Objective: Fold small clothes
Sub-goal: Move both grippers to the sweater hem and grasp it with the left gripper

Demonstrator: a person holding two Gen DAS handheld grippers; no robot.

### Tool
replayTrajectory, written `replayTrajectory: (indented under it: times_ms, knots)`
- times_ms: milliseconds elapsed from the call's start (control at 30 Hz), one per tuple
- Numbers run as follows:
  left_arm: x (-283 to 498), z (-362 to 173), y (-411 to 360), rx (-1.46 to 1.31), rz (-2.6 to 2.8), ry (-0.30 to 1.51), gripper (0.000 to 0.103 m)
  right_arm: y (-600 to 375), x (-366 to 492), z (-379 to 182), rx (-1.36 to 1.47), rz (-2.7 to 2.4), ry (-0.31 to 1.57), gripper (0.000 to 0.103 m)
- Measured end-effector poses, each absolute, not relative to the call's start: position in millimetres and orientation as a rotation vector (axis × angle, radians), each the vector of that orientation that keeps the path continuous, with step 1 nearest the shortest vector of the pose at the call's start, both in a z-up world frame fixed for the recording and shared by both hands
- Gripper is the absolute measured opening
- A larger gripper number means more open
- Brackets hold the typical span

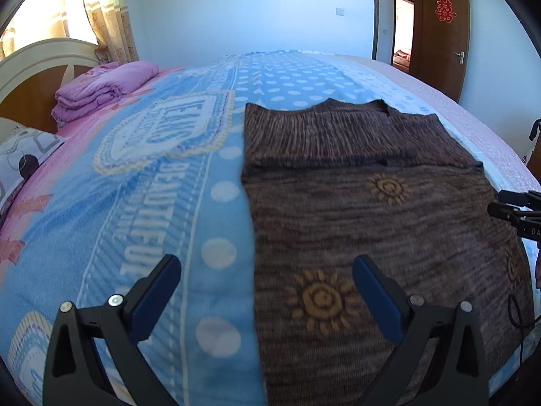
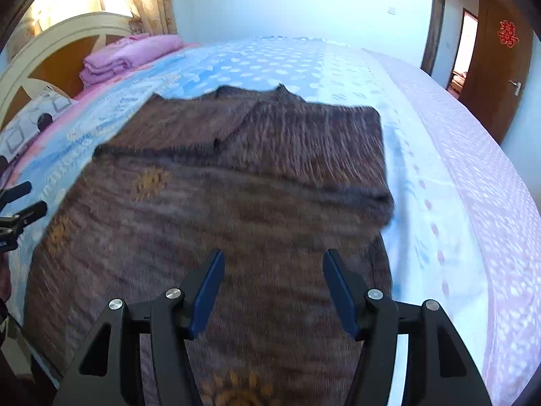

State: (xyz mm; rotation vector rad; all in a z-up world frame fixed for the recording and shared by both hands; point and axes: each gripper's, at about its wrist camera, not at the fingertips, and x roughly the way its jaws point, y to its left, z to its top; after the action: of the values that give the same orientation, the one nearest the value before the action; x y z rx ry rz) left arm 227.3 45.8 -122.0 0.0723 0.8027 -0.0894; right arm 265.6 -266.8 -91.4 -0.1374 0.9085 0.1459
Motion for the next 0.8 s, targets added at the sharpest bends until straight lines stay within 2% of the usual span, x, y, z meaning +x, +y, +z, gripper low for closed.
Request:
replayTrajectory:
  times_ms: [233, 500, 600, 800]
  knots:
    - [191, -135, 52, 0.076, -0.116, 0.838, 0.103, -274, 224, -108, -0.11, 0.165, 0.99, 0.061]
    - [160, -135, 56, 0.07, -0.136, 0.833, 0.102, -280, 186, -111, -0.124, 0.157, 0.986, 0.061]
    - [151, -136, 56, 0.064, -0.152, 0.842, 0.097, -283, 173, -112, -0.126, 0.15, 0.986, 0.061]
    - [134, -142, 54, 0.004, -0.211, 0.895, 0.082, -284, 148, -116, -0.158, 0.145, 0.978, 0.062]
